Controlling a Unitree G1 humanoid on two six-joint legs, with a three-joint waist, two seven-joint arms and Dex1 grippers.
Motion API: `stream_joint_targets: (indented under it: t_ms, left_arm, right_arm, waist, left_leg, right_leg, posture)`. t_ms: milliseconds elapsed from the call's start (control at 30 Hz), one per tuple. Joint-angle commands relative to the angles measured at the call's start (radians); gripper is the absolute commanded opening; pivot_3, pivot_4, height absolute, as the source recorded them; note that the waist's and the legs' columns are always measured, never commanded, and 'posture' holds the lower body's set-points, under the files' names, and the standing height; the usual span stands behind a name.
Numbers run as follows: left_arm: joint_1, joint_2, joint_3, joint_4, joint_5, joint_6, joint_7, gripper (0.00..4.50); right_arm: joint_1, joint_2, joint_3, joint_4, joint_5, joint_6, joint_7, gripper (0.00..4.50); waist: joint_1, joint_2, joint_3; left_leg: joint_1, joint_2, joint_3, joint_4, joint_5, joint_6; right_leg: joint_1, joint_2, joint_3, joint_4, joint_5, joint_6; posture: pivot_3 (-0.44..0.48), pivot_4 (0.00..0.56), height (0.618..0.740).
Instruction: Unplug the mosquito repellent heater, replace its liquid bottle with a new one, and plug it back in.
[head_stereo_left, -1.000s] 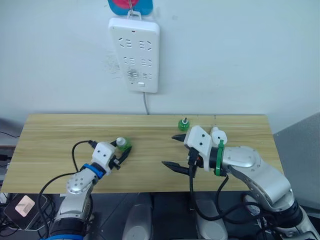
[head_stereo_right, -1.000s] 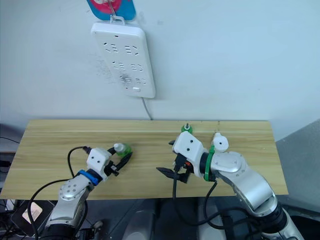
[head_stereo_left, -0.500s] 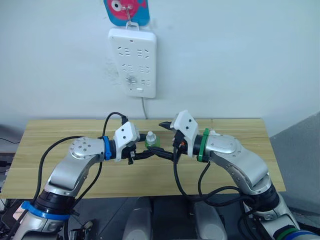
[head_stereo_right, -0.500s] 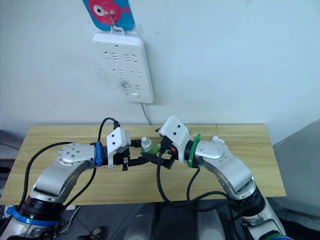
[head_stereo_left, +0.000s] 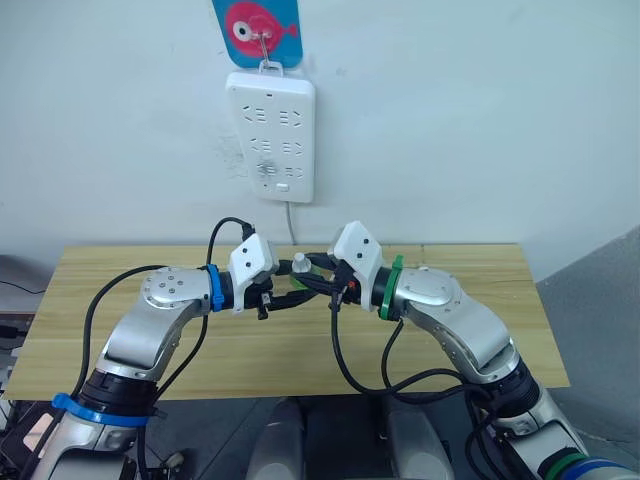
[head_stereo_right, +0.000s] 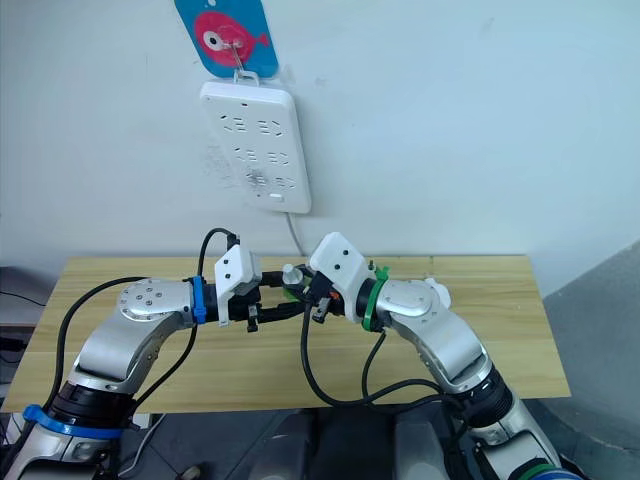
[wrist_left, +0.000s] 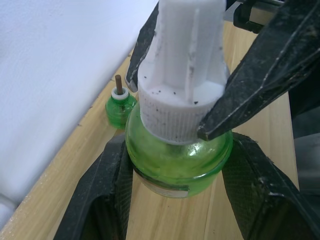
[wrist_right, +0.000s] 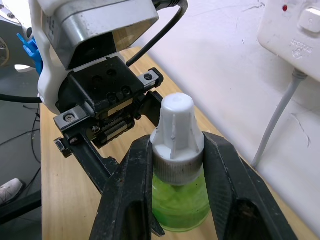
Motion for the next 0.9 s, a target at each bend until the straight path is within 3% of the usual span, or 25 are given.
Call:
stream_joint_targets:
  t_ms: [33,200,433,867,900]
  left_arm:
    - [0.001,-0.029,0.044,-0.025,-0.046,-0.031,0.000,2.18]
    - [0.011,-0.043,0.080,0.024,-0.064,-0.046,-0.012,3.78]
    - [0.002,-0.043,0.137,-0.062,-0.264,0.194,-0.006,3.82]
    - [-0.026,-0.031,0.128,-0.110,-0.313,0.271,-0.016,3.82]
    - [-0.024,-0.029,0.124,-0.112,-0.311,0.272,-0.021,3.63]
  right_arm:
    - [-0.007,0.006,-0.027,-0.002,0.002,-0.036,0.004,1.04]
    - [-0.020,0.005,-0.100,-0.029,0.100,0.020,0.051,1.04]
    - [-0.055,-0.018,-0.206,-0.068,0.267,0.155,0.103,1.04]
    - [-0.075,-0.007,-0.221,-0.087,0.356,0.237,0.072,1.04]
    - [-0.075,-0.008,-0.221,-0.088,0.356,0.238,0.072,1.04]
  waist:
    - [0.000,0.000,-0.005]
    - [0.000,0.001,-0.018]
    - [-0.002,0.000,-0.020]
    - [-0.003,0.002,-0.045]
    - [-0.003,0.002,-0.047]
  left_leg:
    - [0.000,0.000,0.000,0.000,0.000,0.000]
    - [0.000,0.000,0.000,0.001,0.000,0.000]
    - [0.001,0.000,0.000,0.003,0.000,0.001]
    - [0.003,0.000,0.000,0.004,0.001,0.000]
    - [0.003,0.000,0.000,0.004,0.001,0.000]
  right_leg:
    - [0.000,0.000,0.000,0.000,0.000,0.000]
    - [0.000,0.000,0.000,0.000,0.000,-0.001]
    - [0.001,0.000,0.000,0.003,0.001,-0.001]
    - [0.002,0.001,0.000,0.005,0.002,-0.002]
    - [0.002,0.001,0.000,0.005,0.002,-0.002]
  posture:
    - [-0.009,0.156,0.740]
    - [-0.016,0.151,0.740]
    - [-0.014,0.146,0.740]
    - [-0.014,0.144,0.740]
    - [-0.014,0.144,0.740]
